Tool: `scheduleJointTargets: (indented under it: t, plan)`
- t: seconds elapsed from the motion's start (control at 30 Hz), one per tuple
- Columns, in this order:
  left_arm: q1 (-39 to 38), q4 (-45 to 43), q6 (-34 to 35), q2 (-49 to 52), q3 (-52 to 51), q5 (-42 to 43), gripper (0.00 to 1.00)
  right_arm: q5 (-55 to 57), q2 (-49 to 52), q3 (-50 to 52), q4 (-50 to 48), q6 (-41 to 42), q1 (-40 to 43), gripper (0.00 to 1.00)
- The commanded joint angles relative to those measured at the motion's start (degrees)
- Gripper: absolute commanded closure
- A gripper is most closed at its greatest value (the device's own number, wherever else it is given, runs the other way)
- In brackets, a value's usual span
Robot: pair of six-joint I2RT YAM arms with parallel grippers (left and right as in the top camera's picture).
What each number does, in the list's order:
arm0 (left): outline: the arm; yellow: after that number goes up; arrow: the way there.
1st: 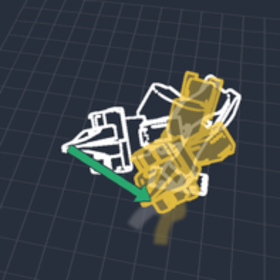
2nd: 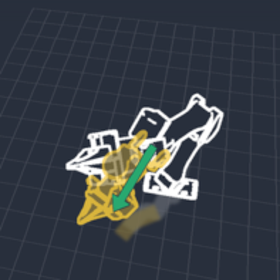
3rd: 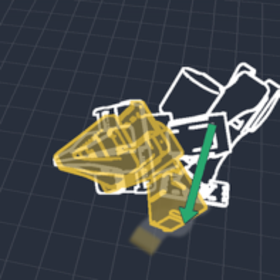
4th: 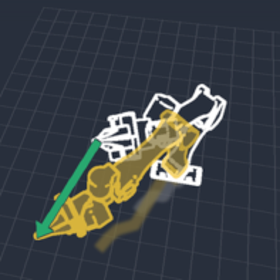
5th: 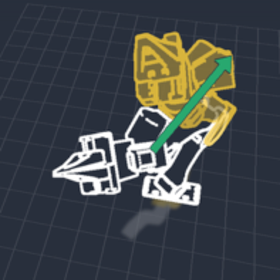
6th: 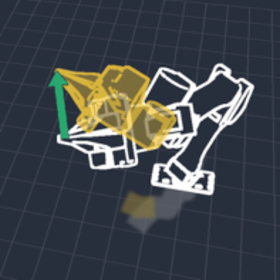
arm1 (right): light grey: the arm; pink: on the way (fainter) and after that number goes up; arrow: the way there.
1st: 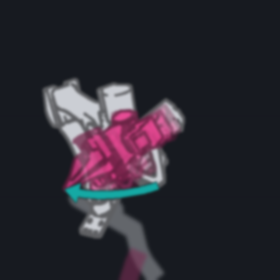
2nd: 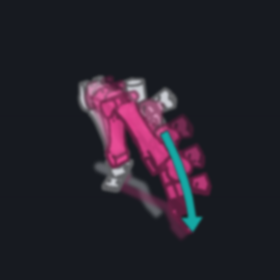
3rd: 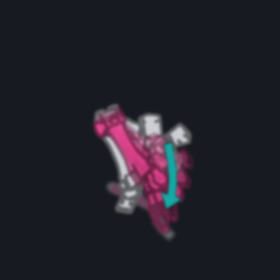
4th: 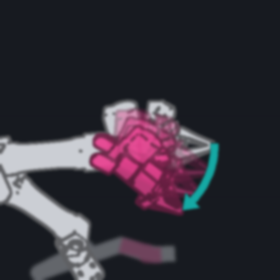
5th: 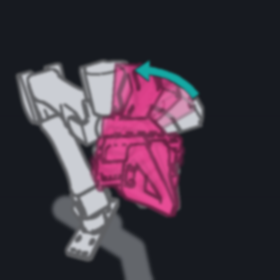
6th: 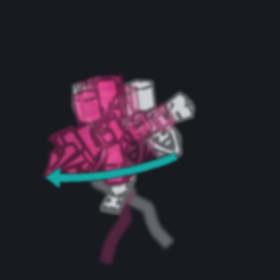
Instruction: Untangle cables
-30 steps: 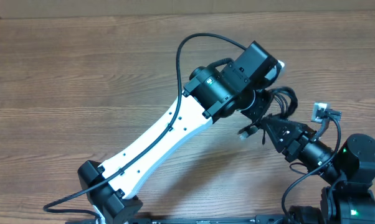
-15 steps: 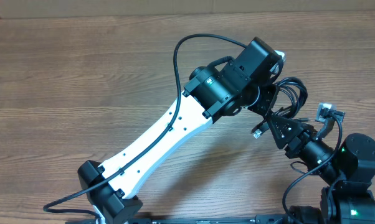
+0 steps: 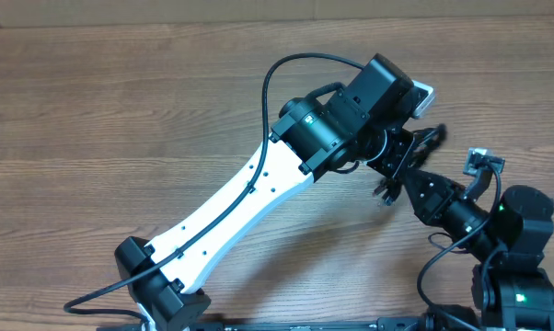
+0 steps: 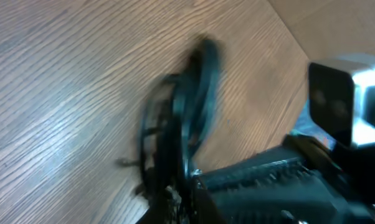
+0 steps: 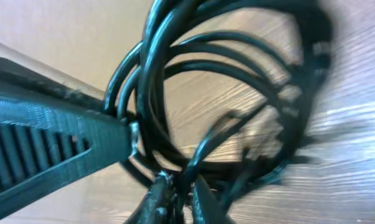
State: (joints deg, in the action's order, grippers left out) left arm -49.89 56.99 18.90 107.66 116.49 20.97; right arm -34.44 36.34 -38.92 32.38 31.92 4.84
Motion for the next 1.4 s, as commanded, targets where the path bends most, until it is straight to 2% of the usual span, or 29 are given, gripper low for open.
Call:
scheduleJointTargets:
  t: [0.0,0.33,0.37,0.4,0.43,0.47,0.5,0.57,0.87,1.03,1.13,1.27,1.33,1.37]
  plan:
    - [-0.55,-0.48,-2.25,-0.2,0.46,2.58,0.96,0.31,0.28,-0.79,-0.35,-0.39,-0.22,0.96]
    - [-0.26,-0.5,-2.19,-0.2,0.46,0.44,0.96,0.33,0.28,-0.79,-0.31,-0.46,-0.22,0.96]
    - [-0.26,-0.5,-2.19,-0.2,0.46,0.44,0.96,0.33,0.28,-0.79,-0.31,-0.46,-0.22,0.92]
    - [-0.26,-0.52,-2.21,-0.2,0.46,0.42,0.96,0.37,0.28,-0.79,-0.24,-0.48,-0.22,0.71]
    - [-0.26,-0.52,-2.21,-0.2,0.46,0.31,0.96,0.44,0.28,-0.79,-0.15,-0.48,-0.22,0.65]
    - [-0.26,-0.52,-2.21,-0.2,0.46,-0.22,0.96,1.09,0.28,-0.79,0.17,-0.48,-0.22,0.47]
    - [-0.26,-0.52,-2.23,-0.2,0.46,-0.61,0.96,2.29,0.28,-0.79,0.83,-0.46,-0.22,0.37]
    - [-0.22,-0.66,-2.23,-0.2,0.46,-0.59,0.96,2.91,0.28,-0.79,1.14,-0.46,-0.22,0.33]
    - [-0.11,-2.34,-2.14,-0.2,0.46,-0.35,0.96,2.86,0.28,-0.79,1.11,-0.42,-0.22,0.37]
    - [-0.11,-5.55,0.63,-0.2,0.46,-0.33,0.96,2.89,0.28,-0.79,1.16,1.22,-0.22,0.41]
    - [-0.11,-8.98,1.79,-0.2,0.46,2.29,0.96,2.89,0.57,-0.79,1.16,3.56,-0.22,0.54]
    - [-0.11,-11.15,1.9,-0.2,0.46,7.04,0.96,2.89,2.03,-0.79,1.18,5.44,-0.22,0.63]
    - [-0.11,-10.78,1.86,-0.2,0.46,7.41,0.96,2.86,3.45,-0.79,1.18,5.62,-0.22,0.91]
    - [-0.09,-10.62,1.86,-0.2,0.46,7.41,0.96,2.86,3.96,-0.79,1.18,5.6,-0.22,0.96]
